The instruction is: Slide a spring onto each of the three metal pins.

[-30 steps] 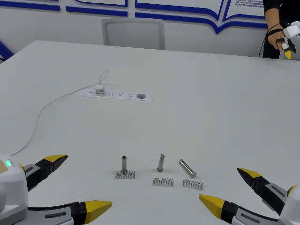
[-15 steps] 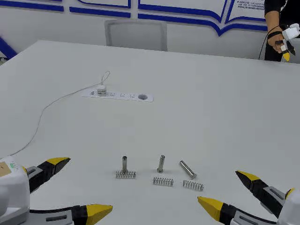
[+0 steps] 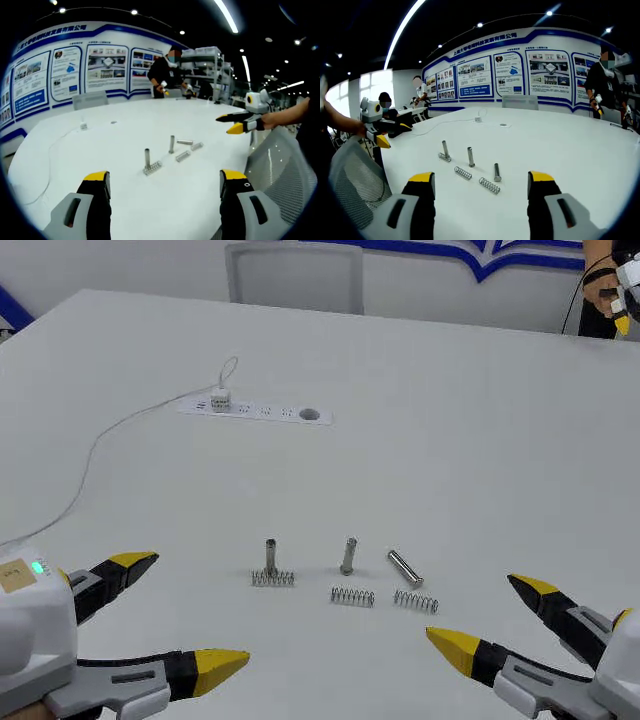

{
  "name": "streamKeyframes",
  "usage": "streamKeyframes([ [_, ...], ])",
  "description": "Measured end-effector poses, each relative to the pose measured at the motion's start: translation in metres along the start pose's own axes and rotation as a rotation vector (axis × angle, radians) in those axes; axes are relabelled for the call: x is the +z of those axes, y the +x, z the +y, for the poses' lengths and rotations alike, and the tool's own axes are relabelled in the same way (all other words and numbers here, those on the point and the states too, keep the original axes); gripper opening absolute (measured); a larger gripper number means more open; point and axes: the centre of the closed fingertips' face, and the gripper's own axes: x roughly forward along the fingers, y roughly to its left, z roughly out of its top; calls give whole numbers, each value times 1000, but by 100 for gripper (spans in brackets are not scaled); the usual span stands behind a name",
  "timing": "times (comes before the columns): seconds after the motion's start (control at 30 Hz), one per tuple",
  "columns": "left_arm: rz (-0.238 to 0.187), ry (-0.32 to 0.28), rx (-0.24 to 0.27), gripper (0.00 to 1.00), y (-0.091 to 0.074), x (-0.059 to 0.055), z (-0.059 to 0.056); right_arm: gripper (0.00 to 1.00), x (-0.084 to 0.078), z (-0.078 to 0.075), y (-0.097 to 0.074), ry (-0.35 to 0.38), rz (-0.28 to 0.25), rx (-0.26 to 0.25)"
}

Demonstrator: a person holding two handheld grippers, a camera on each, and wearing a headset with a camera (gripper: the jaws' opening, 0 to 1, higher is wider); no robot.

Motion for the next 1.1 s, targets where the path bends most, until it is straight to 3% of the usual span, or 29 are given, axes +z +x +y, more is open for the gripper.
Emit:
streamKeyframes([
  [0.2,3,-19,-1,92,7,-7,-1,76,-3,-2,1,13,13,-5],
  [0.37,-17,-41,2,91,12,-5,0,75,-3,-4,1,19,20,-13],
  [0.67,-44,-85,33,89,17,-8,8,74,-7,-17,2,44,42,-36],
  [0.83,-42,-102,40,89,17,-10,10,71,2,-28,8,51,43,-40],
  [0.93,-48,-107,42,89,17,-9,11,68,4,-32,16,60,59,-22],
  [1.03,-43,-105,49,88,17,-9,12,66,3,-33,25,17,103,8],
  [1.1,-52,-112,54,88,16,-6,13,66,7,-34,31,13,103,25],
])
